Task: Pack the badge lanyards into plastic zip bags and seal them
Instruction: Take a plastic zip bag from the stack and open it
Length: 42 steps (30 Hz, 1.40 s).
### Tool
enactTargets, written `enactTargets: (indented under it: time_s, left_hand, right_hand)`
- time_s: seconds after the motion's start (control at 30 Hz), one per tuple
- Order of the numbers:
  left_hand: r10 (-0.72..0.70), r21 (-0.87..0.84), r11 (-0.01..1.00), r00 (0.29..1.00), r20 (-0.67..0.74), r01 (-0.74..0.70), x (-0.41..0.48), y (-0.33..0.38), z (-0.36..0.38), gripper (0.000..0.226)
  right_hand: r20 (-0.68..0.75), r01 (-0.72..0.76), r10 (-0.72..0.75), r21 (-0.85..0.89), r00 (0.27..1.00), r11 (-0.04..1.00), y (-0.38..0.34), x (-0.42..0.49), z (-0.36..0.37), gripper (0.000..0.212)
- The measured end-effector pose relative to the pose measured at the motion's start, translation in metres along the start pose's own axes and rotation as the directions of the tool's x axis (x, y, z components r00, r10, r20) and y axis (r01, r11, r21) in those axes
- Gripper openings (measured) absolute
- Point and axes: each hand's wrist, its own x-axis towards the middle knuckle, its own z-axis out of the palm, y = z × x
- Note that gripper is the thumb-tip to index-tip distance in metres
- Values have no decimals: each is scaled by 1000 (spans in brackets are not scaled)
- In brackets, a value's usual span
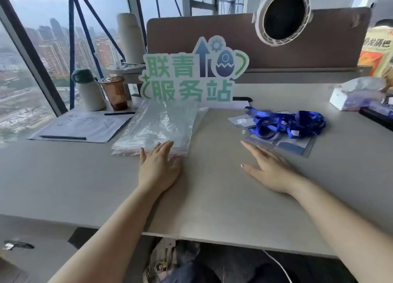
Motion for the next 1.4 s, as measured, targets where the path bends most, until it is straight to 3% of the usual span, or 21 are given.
enactTargets:
  time_s: [0.17,0.37,0.5,0.67,0.77,0.9,0.97,1.07,1.13,1.23,1.3,1.4]
  left_hand:
    - [36,72,997,999,-29,-33,14,-3,6,34]
    - [96,-11,995,992,-83,-98,19,-7,6,18]
    - [46,-118,991,989,-143,-63,21,6,-4,18]
    - [-26,-502,865,998,-56,-6,44,64,11,13]
    - [-3,-560,829,1000,-11,-4,49,93,36,14]
    - [187,-583,802,982,39,-129,58,112,51,18]
    - [275,-546,819,956,106,-175,59,110,52,29]
    - [349,-280,909,931,109,-308,64,101,43,31]
    - [384,-156,918,915,121,-365,64,93,37,31]
    - [396,-108,918,902,172,-382,60,90,38,34]
    - [372,-113,927,915,159,-357,58,95,41,16]
    - [253,-215,951,957,139,-220,57,101,45,11]
  right_hand:
    - [41,31,-37,148,998,989,3,26,0,65]
    - [2,41,-42,165,999,985,-4,42,10,58]
    - [-23,39,-34,297,999,954,-8,42,12,44]
    - [-132,9,86,590,988,808,-19,56,3,24]
    - [-171,-21,206,719,964,695,-18,66,4,36]
    - [-185,-43,345,829,920,558,-11,74,-2,35]
    - [-206,-65,415,832,886,551,-2,78,1,26]
    - [-226,-78,467,834,855,546,10,84,4,23]
    - [-216,-69,490,863,844,500,12,85,4,23]
    - [-209,-34,505,902,837,430,11,85,6,22]
    - [-205,0,497,925,843,381,10,84,4,21]
    - [-194,25,462,938,866,347,8,79,1,17]
